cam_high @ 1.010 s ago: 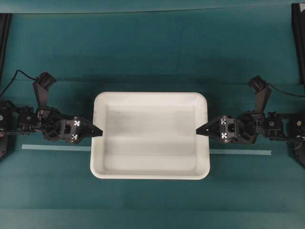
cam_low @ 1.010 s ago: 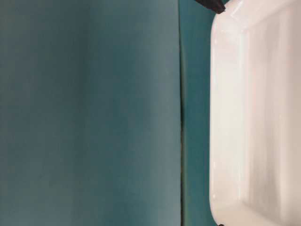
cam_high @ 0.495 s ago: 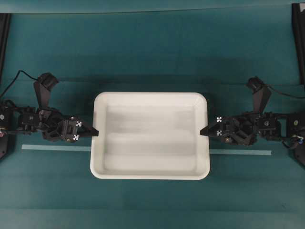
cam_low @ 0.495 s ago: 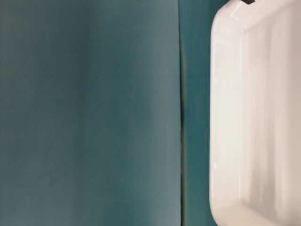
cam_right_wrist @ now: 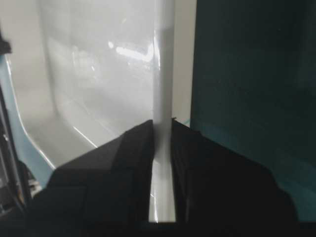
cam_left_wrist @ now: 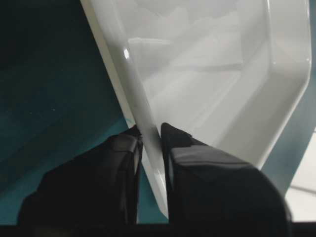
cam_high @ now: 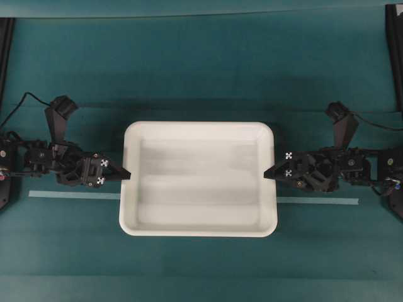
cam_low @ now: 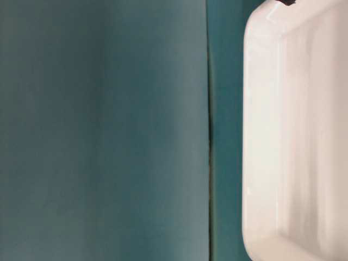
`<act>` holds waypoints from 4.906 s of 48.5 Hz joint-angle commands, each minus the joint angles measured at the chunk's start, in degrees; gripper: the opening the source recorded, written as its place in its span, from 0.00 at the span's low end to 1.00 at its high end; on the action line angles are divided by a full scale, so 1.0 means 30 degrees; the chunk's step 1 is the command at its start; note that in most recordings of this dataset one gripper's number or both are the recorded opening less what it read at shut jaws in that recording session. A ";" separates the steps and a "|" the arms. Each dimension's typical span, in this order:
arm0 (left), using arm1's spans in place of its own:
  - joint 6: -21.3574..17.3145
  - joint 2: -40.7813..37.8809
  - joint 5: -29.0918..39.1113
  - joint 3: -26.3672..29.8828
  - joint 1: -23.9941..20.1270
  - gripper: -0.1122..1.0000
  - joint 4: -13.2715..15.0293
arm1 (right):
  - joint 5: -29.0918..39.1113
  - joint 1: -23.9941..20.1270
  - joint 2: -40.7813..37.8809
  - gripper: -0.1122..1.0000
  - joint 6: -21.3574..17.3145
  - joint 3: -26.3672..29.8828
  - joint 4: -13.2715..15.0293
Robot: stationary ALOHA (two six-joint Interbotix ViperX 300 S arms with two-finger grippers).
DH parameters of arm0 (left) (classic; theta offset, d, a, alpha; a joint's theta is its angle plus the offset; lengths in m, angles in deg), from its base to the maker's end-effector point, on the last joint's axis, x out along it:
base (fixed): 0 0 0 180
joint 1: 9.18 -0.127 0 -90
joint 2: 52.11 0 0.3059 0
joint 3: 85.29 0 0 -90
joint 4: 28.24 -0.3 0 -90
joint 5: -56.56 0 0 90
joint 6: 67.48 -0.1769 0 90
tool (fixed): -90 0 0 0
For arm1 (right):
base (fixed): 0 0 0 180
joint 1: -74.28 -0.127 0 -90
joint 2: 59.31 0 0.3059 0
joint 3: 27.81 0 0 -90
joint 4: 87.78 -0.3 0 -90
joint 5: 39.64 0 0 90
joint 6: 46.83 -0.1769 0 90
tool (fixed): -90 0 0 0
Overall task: Lift the white case with both hands.
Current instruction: 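Lift the tray upward with both grippers holding its side walls, then hold the tray raised between both grippers, then lower the tray back onto the table with both grippers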
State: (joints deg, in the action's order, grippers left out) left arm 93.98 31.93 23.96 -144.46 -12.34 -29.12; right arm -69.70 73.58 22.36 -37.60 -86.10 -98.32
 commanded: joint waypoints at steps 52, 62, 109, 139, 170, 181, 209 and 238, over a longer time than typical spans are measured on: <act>0.1963 0.6973 0.7471 0.3076 0.0293 0.18 -0.0029 | 0.9346 0.0527 0.7588 0.20 -0.0645 0.2842 0.0088; 0.2021 0.8672 0.8525 0.3486 0.0264 0.18 -0.0029 | 1.2422 0.1084 1.0225 0.20 -0.0732 0.3604 0.0703; 0.3398 1.1338 1.1953 0.7500 0.0967 0.16 -0.0059 | 1.7637 0.1172 1.2891 0.20 -0.0791 0.8291 0.0762; 0.3369 1.2363 1.4238 1.0254 0.0938 0.16 -0.0059 | 2.0244 0.1084 1.3711 0.19 -0.0908 1.2246 0.0762; 0.3340 1.2275 1.5527 1.1572 0.0938 0.16 -0.0059 | 2.1182 0.1113 1.4268 0.19 -0.1025 1.2451 0.0762; 0.3311 1.2158 1.5557 1.1543 0.0879 0.16 -0.0088 | 2.1182 0.1084 1.4268 0.19 -0.0967 1.2246 0.0762; 0.3340 1.1016 1.5117 0.7500 0.0264 0.16 -0.0117 | 1.8633 0.1055 1.2568 0.19 0.0996 0.7881 0.0762; 0.3369 0.9668 1.5059 0.3398 -0.0264 0.15 -0.0117 | 1.5703 0.0938 1.0400 0.19 0.1816 0.3311 0.0820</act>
State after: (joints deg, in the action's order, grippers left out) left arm 104.17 62.61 68.61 -132.42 -12.52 -29.30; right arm -22.77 76.57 55.41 -32.85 -74.41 -96.04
